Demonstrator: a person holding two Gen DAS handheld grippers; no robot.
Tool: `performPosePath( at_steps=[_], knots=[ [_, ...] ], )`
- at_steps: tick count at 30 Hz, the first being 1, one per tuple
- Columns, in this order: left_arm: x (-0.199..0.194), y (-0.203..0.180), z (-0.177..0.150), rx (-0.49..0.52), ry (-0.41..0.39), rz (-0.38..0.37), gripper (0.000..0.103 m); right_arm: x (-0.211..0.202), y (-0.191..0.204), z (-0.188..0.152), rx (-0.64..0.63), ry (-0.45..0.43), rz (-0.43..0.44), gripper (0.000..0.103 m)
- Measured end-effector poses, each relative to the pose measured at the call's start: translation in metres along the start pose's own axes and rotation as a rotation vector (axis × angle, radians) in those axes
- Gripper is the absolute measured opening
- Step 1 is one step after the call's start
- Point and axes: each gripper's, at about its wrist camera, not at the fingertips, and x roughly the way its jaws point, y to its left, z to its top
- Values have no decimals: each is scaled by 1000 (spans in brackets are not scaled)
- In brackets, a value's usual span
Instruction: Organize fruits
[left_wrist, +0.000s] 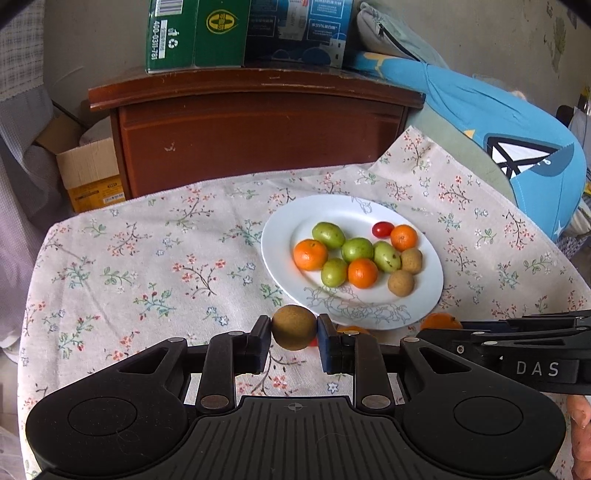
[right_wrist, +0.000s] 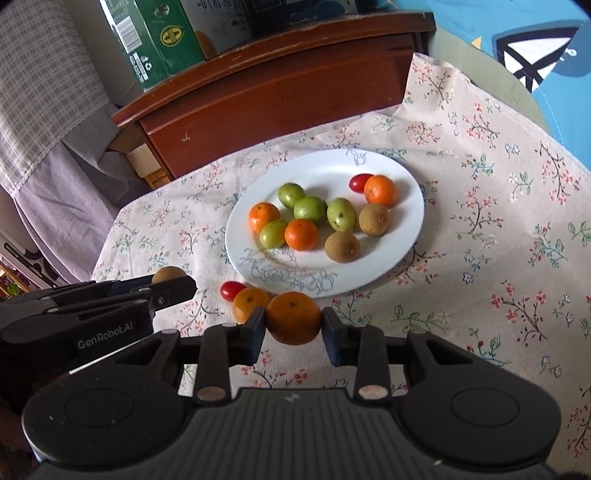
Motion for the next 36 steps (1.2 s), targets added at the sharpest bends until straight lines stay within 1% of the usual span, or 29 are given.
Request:
performPosePath(
  at_steps=[4, 8, 13, 18, 30, 36],
  knots=[
    [-5, 4, 14, -18, -30, -14, 24, -9, 0, 15, -13, -62, 21, 33],
    [-4, 7, 25, -37, -37, -24, 24, -14, -2, 27, -15, -107, 30, 33],
    [5, 11, 36, -55, -41, -37, 24, -13, -6, 40, -24, -141, 37, 33],
    [18, 11, 48, -41, -52, -44, 24, -5, -5, 53, -68, -173, 34, 33],
    [60, 16, 64, -70, -35, -47, 24, 35, -14, 78, -91, -166, 13, 33],
    [75, 19, 68, -89, -30, -55, 24, 54, -22, 86, -72, -145, 15, 33]
  ],
)
